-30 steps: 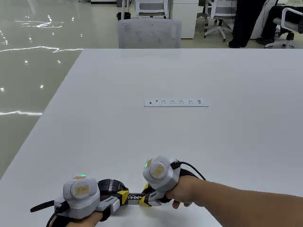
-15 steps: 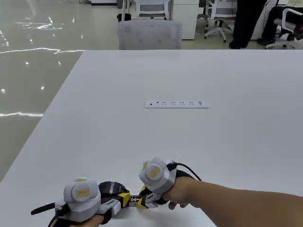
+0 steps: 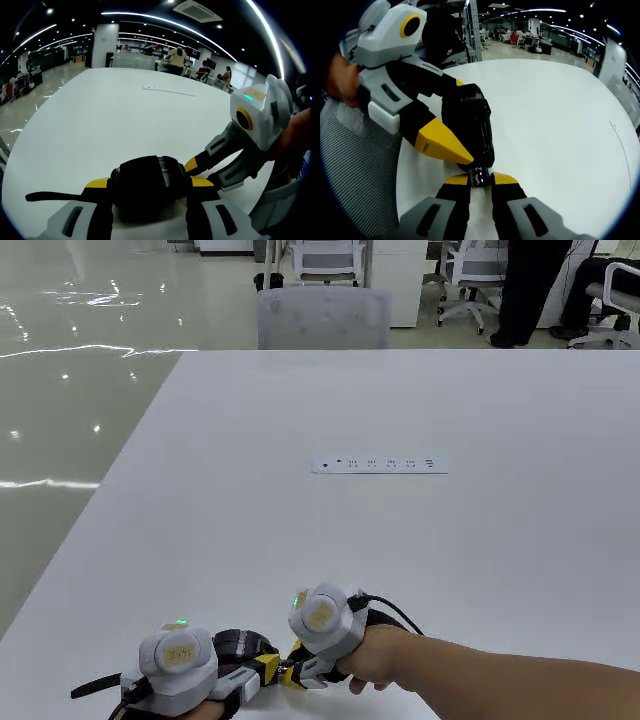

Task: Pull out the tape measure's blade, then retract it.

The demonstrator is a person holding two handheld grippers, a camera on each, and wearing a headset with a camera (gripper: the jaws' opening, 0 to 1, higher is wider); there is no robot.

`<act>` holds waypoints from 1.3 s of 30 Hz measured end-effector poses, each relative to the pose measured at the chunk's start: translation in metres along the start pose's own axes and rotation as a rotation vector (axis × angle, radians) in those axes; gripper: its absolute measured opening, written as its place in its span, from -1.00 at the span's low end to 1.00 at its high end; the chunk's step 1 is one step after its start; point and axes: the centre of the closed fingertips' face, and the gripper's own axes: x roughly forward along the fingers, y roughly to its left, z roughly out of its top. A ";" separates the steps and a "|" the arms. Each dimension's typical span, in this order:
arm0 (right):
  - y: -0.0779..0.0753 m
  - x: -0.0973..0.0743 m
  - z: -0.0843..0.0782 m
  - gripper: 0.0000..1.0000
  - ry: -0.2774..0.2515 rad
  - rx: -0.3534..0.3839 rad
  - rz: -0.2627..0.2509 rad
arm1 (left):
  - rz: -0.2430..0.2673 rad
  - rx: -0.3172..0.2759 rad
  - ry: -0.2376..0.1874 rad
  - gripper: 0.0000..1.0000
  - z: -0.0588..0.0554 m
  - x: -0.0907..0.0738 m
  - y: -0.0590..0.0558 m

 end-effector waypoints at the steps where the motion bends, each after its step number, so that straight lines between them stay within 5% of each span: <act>1: 0.000 0.001 0.001 -0.71 0.000 -0.002 -0.001 | 0.001 0.001 0.000 0.10 0.000 0.000 0.000; 39: 0.001 0.001 -0.001 -0.73 -0.001 -0.047 -0.004 | 0.001 -0.004 0.001 0.11 -0.001 0.001 0.000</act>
